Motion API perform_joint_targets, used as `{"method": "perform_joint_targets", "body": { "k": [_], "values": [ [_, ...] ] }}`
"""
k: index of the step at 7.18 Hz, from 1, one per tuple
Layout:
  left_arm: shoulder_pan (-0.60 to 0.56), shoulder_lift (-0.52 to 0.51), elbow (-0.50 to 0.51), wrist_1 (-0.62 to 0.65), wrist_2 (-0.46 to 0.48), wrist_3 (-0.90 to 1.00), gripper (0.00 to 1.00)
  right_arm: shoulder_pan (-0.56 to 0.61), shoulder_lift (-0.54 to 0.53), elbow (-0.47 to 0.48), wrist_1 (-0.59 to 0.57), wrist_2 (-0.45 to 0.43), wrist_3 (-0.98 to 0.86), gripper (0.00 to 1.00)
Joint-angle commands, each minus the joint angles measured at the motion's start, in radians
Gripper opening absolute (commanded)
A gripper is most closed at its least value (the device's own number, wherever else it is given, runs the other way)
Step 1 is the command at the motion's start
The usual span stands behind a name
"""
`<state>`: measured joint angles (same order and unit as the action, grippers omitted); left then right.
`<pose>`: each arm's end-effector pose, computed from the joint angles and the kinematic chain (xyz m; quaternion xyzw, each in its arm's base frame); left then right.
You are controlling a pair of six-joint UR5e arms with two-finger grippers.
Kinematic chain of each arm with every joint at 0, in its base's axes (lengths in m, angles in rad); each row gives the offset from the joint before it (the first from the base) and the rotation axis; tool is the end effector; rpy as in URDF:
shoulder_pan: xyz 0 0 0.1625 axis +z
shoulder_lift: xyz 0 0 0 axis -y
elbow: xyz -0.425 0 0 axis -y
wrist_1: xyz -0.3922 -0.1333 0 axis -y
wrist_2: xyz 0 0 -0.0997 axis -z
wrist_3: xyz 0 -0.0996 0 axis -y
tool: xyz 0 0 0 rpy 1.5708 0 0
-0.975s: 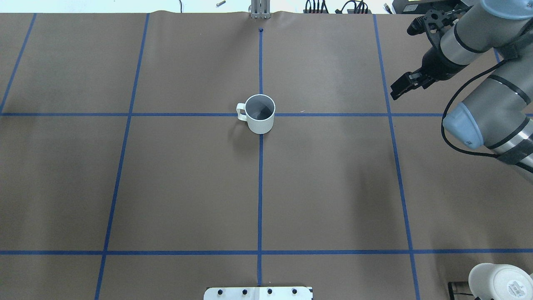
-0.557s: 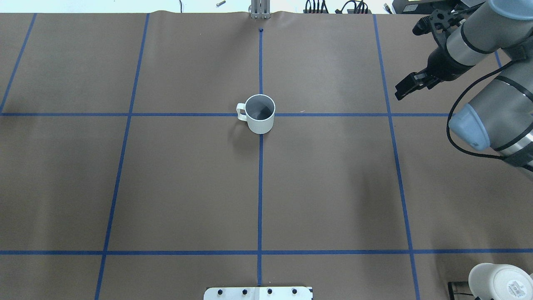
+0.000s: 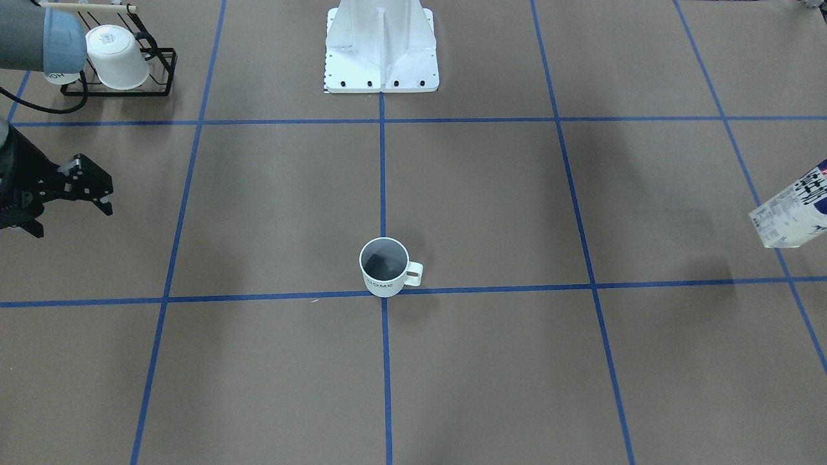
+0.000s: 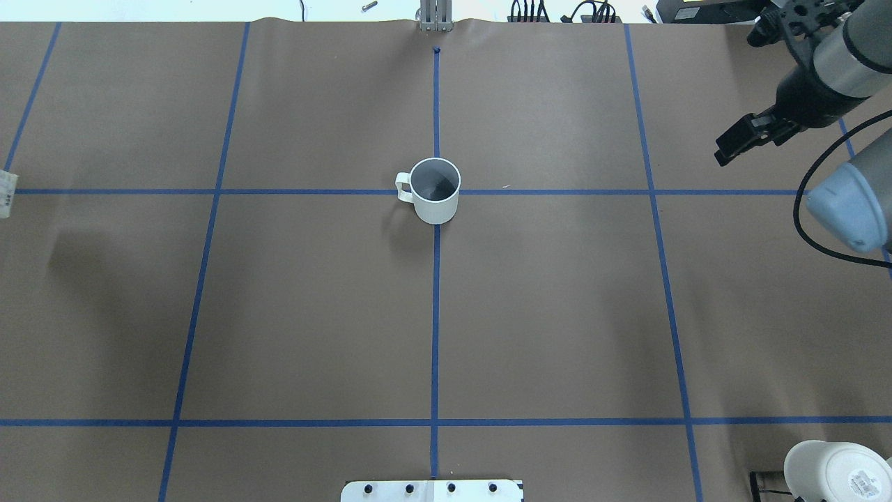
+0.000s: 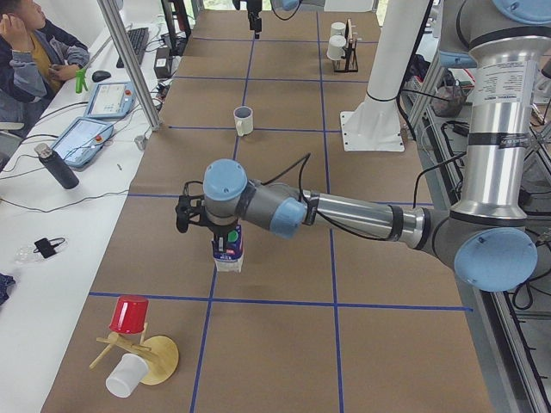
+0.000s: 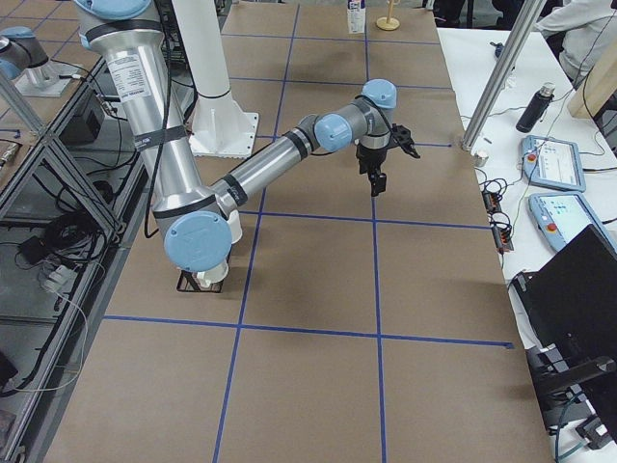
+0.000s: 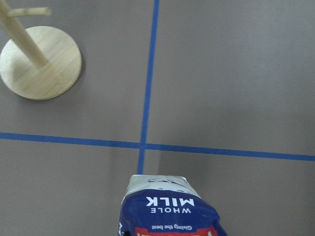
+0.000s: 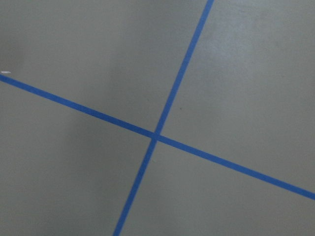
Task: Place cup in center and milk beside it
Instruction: 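Carry the milk carton with the left gripper toward the mug while the right arm withdraws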
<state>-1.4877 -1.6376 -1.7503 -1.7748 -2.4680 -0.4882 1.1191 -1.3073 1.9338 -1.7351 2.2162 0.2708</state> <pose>-0.0116 -0.5283 0.5035 0.0739 0.4623 -0.0818 0.8798 -0.1754 -0.5297 0.3696 0.0941 -0.3656 -0.1557 0.9128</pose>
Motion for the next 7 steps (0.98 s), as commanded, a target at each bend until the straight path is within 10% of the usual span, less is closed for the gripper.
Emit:
{"method": "perform_joint_targets", "body": {
  "k": [1,3,7],
  "values": [
    [0.195,-0.28,-0.041,0.139,0.048,-0.27,0.0,0.085,-0.139,0.094,-0.052,0.005,-0.114,1.0],
    [0.378,-0.57,0.013,0.372,0.232,-0.308,0.0,0.094,-0.154,0.096,-0.055,0.002,-0.123,1.0],
    [0.616,-0.916,0.432,0.237,0.372,-0.461,0.02,0.104,-0.178,0.109,-0.05,0.002,-0.123,1.0]
  ]
}}
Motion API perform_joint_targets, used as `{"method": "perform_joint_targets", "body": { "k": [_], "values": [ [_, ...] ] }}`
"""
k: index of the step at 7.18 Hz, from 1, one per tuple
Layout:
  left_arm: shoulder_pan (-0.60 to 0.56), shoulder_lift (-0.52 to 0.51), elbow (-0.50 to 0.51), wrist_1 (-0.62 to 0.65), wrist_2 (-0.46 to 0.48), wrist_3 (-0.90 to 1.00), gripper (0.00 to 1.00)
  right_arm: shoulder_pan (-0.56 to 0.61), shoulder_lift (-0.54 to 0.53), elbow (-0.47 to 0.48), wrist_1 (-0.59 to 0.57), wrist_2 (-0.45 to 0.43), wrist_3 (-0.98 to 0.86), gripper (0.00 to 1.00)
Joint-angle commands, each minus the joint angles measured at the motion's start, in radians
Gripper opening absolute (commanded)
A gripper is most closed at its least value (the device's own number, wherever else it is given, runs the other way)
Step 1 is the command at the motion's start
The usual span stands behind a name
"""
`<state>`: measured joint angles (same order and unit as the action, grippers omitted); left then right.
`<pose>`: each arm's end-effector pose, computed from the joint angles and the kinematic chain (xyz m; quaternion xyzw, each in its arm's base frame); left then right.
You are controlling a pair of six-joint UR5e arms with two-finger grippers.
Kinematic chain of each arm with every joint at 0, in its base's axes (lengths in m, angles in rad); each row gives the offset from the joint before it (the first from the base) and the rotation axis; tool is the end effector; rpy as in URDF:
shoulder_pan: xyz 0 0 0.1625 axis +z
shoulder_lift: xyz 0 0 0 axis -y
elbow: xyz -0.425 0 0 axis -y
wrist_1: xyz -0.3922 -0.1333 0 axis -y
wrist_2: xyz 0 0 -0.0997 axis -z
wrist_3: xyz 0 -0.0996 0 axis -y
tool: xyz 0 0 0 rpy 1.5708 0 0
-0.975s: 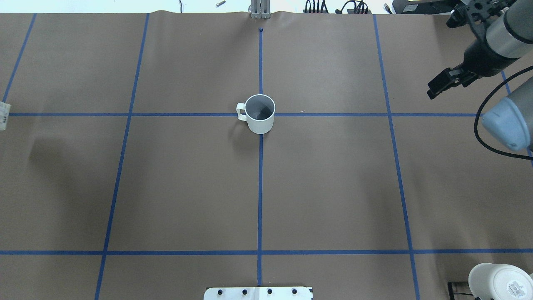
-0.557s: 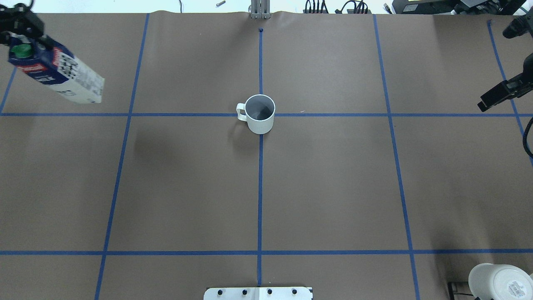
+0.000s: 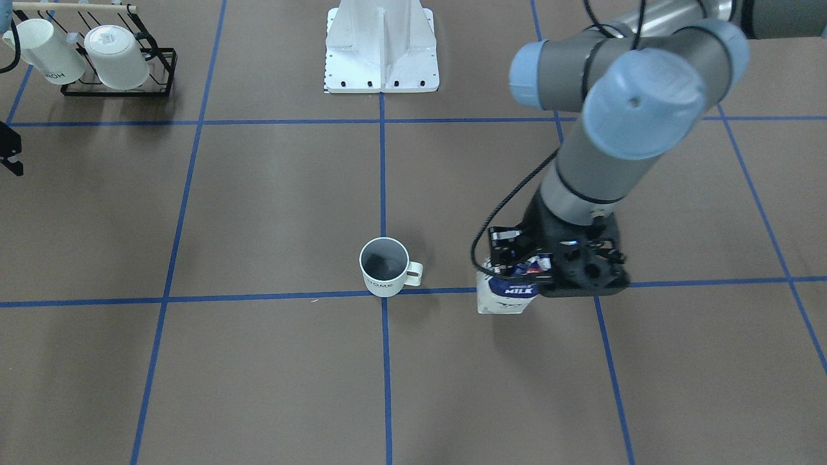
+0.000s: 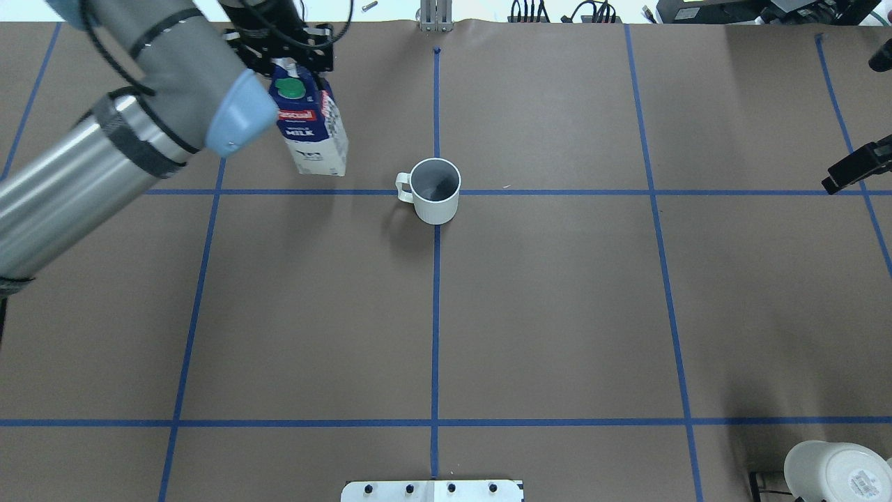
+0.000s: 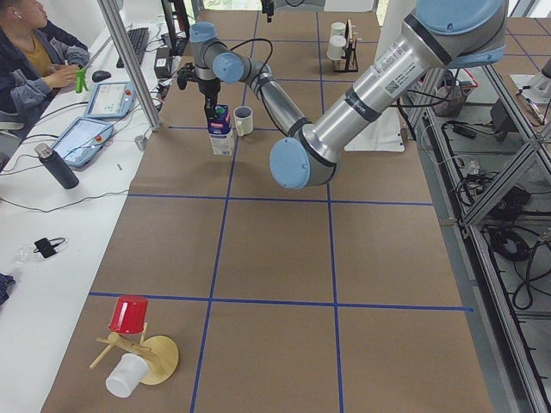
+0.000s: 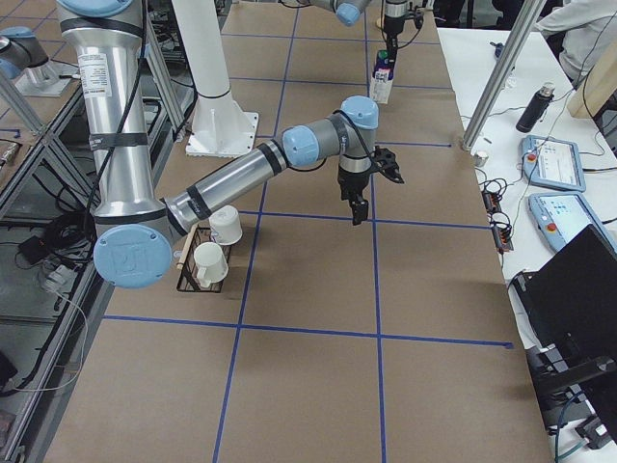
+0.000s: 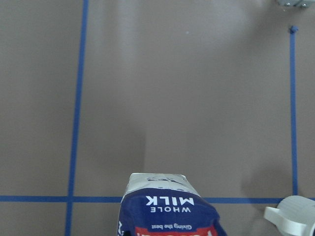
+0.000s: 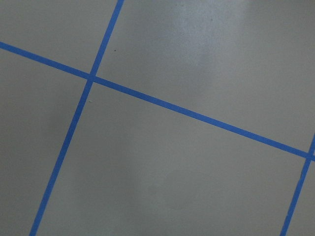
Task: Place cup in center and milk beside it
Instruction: 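Carry the milk carton with the left gripper toward the mug while the right arm withdraws, then lower the milk carton beside the mug, farther from the robot, and open the left gripper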
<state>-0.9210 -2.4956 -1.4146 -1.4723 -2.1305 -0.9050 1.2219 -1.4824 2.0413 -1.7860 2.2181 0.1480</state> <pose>0.3909 -0.6473 0.1499 0.0423 0.4076 -0.0254 0.9118 -0.0989 -0.4862 0.4191 0.0801 -0.3436 -0.1478 0.9240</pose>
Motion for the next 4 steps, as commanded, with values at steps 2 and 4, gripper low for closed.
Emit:
{"method": "perform_joint_targets", "body": {
  "k": [2,4],
  "values": [
    [0.051,-0.094,0.193,-0.143,0.037,-0.054,0.18,0.001,-0.01,0.004,0.002,0.0,0.001,1.0],
    [0.05,-0.094,0.197,-0.157,0.037,-0.043,0.99,0.002,-0.007,0.01,0.004,0.0,-0.001,1.0]
  ]
}}
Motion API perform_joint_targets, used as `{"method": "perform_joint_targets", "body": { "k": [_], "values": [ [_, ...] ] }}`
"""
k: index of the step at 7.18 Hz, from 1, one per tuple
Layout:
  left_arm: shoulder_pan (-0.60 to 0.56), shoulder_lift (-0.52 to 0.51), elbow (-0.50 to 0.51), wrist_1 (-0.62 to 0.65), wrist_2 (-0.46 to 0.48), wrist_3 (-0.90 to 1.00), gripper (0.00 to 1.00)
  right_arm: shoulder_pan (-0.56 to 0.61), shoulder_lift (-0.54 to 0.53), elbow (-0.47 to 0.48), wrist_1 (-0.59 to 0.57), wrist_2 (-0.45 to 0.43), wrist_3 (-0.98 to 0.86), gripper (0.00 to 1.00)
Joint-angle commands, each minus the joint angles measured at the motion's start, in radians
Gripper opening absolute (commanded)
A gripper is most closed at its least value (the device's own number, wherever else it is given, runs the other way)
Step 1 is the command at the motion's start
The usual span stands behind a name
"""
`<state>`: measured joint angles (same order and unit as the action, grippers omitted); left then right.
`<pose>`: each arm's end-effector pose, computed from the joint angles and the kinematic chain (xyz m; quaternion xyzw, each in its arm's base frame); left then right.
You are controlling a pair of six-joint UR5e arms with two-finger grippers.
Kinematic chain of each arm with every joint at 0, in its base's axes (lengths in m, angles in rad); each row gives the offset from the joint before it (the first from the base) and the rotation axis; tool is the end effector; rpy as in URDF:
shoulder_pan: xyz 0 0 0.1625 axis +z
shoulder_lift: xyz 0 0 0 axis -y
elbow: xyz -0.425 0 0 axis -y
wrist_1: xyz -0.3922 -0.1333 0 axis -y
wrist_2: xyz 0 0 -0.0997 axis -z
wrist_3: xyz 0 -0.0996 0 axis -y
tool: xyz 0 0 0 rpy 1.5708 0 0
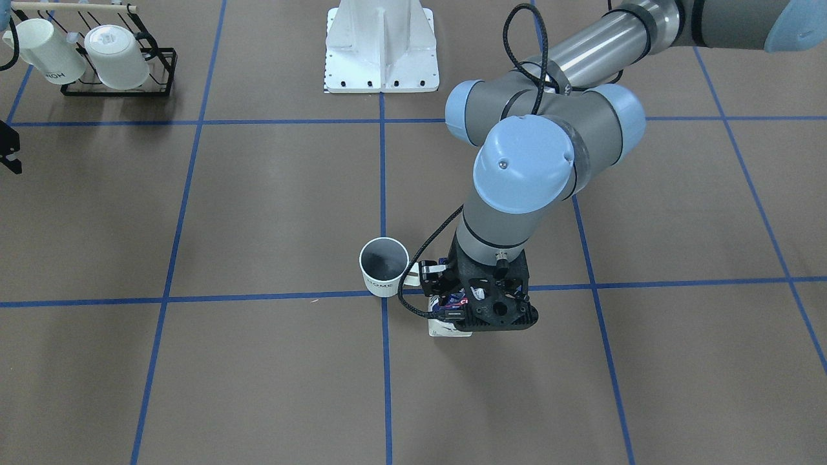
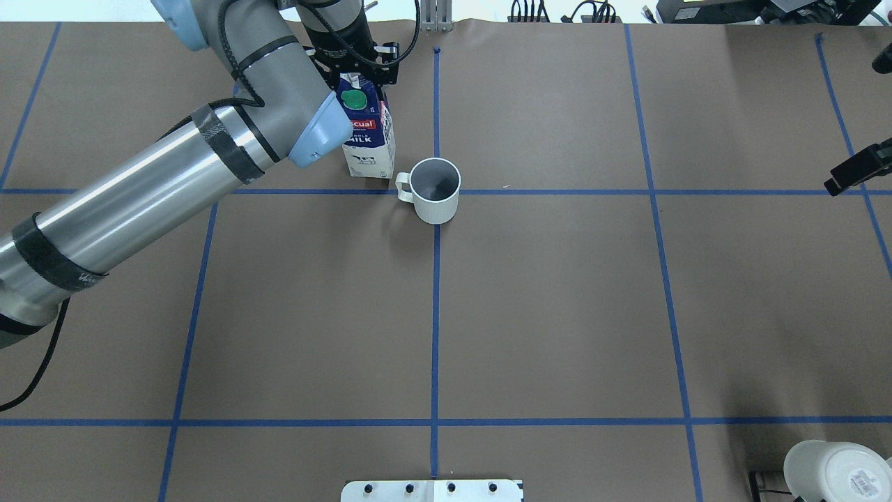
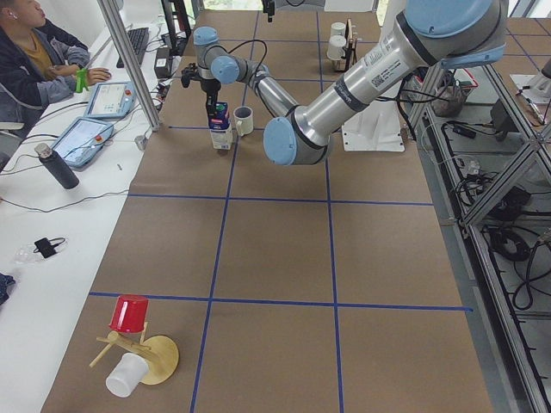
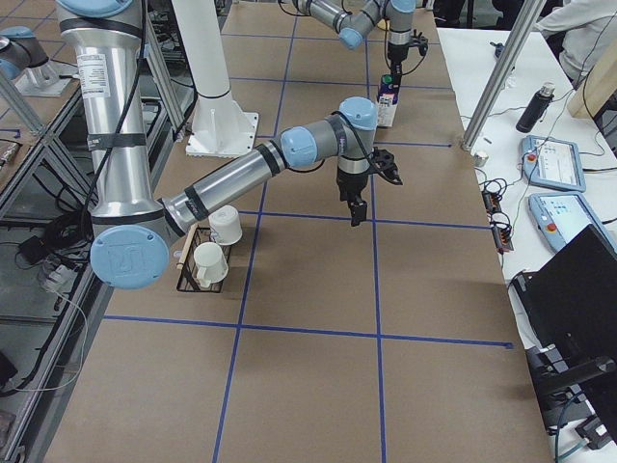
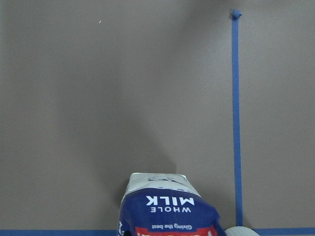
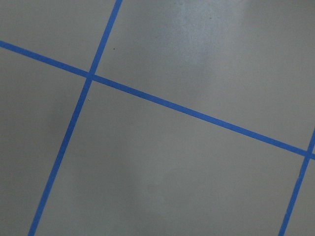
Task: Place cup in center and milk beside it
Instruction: 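Lower the milk carton beside the mug, farther from the robot, and open the left gripper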
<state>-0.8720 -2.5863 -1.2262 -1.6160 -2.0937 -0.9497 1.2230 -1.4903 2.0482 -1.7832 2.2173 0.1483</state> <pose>0.4508 -0.6664 0.1424 0.0522 0.4129 -0.0233 0.9090 -0.0973 -0.4834 0.4195 0.0812 -0.3434 -0.1473 0.9240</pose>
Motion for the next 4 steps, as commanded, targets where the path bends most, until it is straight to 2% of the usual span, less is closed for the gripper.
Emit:
{"method": "perform_joint_targets", "body": {
  "k": [1,2,4],
  "values": [
    [-0.002,-0.002,-0.012,-0.01,0.0,-0.004,0.99,0.001,0.001,0.003,0.001,-0.001,-0.001,1.0],
    [-0.028,0.042,-0.103,0.007,-0.008,-0.006,0.99,0.001,0.004,0.0,0.001,-0.001,-0.001,1.0],
    [-0.083,0.443,-0.575,0.031,-0.009,0.006,0.99,0.012,0.001,-0.003,0.001,-0.001,-0.001,1.0]
  ]
}}
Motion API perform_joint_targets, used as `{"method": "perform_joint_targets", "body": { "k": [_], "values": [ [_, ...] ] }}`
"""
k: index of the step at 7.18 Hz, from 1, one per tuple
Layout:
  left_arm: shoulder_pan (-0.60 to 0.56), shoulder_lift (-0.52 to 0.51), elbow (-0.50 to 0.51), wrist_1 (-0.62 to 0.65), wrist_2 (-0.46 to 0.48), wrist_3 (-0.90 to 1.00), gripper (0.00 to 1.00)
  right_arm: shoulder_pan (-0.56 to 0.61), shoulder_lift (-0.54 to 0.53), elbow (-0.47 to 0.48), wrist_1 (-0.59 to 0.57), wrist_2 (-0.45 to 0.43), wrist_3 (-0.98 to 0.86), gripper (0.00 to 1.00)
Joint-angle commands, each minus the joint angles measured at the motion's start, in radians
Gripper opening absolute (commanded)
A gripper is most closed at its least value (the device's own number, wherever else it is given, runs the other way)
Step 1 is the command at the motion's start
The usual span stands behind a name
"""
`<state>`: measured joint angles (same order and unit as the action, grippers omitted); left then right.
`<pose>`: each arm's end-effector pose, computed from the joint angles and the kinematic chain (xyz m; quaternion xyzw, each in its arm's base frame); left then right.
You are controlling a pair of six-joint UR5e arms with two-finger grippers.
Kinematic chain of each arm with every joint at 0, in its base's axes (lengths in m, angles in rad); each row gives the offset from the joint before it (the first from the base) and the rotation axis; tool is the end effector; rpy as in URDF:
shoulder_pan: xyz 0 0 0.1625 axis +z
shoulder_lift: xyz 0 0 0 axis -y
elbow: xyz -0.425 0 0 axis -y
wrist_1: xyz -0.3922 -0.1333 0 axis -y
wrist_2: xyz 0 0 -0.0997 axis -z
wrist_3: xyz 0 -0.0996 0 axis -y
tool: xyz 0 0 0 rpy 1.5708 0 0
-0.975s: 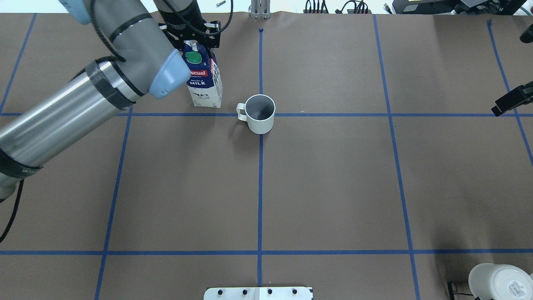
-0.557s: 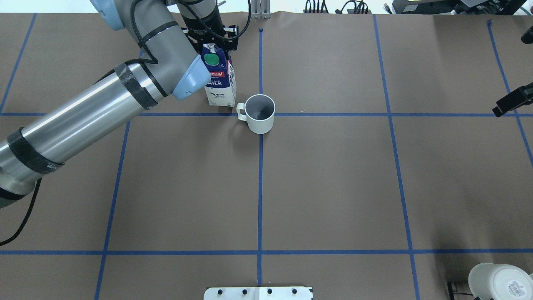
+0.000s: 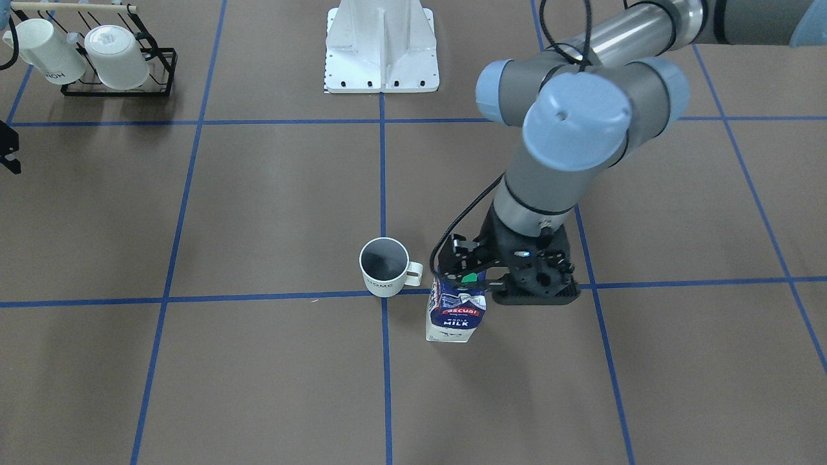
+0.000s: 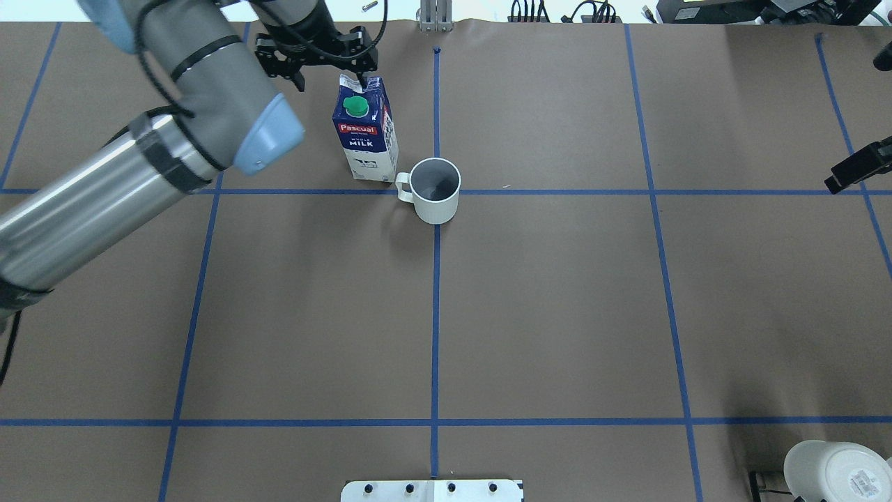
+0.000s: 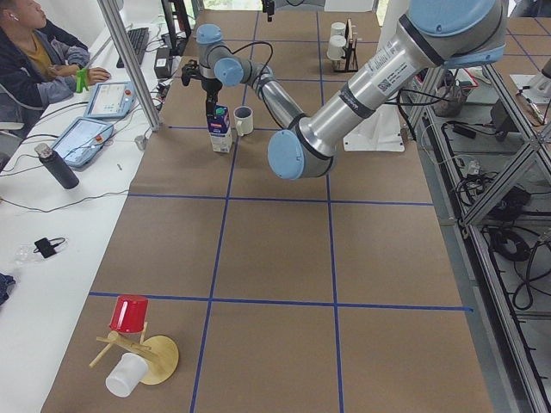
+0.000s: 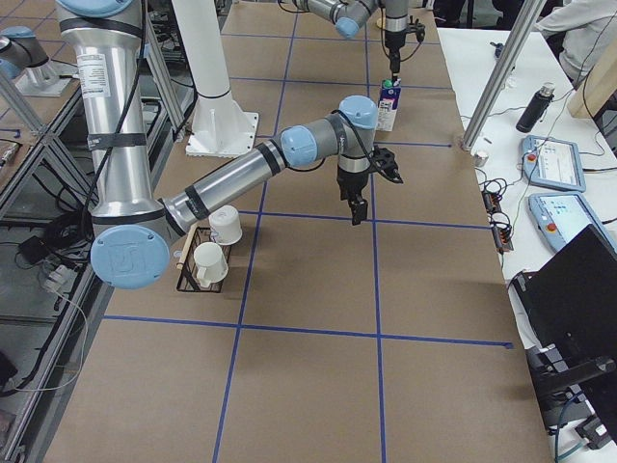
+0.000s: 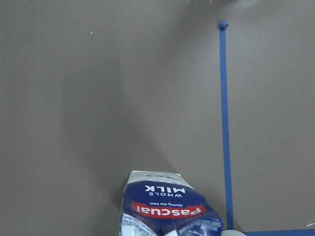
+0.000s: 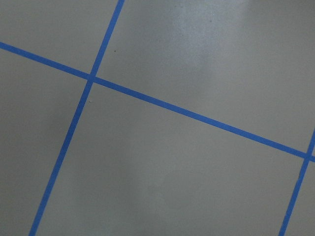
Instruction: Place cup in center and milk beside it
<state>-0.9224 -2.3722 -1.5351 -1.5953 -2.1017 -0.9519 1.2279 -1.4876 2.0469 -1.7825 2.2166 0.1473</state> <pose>0.3683 -0.6233 0.1760 0.0850 0.4352 -0.0348 0.8957 -0.0952 -0.4848 0.4188 0.0833 -0.3430 -0.1458 0.9242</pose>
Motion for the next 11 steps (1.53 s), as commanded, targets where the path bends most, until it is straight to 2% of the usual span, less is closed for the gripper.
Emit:
{"method": "perform_joint_targets", "body": {
  "k": [1,2,3,4,5,6,7,9,11],
  "values": [
    [-0.079,0.357,-0.407,0.02,-0.001,0.018,0.99,0.008,-0.002,-0.01,-0.001,0.001,0.0,1.0],
    [-0.149,0.467,-0.503,0.046,-0.004,0.089,0.99,0.013,-0.003,-0.011,-0.003,0.011,0.001,1.0],
    [-0.22,0.661,-0.596,0.052,-0.007,0.31,0.99,0.019,-0.008,-0.017,-0.003,0.012,0.003,1.0],
    [-0.304,0.792,-0.618,0.046,-0.064,0.528,0.99,0.034,-0.011,-0.022,-0.003,0.014,0.005,1.0],
    [-0.399,0.868,-0.567,0.041,-0.169,0.72,0.99,0.06,-0.035,-0.025,0.0,0.021,0.002,1.0],
    [-0.517,0.89,-0.45,0.037,-0.219,0.93,0.99,0.086,-0.049,-0.028,0.0,0.026,-0.036,1.0],
    [-0.538,0.89,-0.406,0.046,-0.268,0.993,0.99,0.102,-0.062,-0.036,0.0,0.061,-0.069,1.0],
    [-0.536,0.889,-0.393,0.051,-0.273,0.992,0.99,0.104,-0.111,-0.037,0.002,0.096,-0.068,1.0],
    [-0.535,0.886,-0.396,0.044,-0.273,0.96,0.99,0.102,-0.112,-0.051,0.002,0.098,-0.068,1.0]
  ]
}}
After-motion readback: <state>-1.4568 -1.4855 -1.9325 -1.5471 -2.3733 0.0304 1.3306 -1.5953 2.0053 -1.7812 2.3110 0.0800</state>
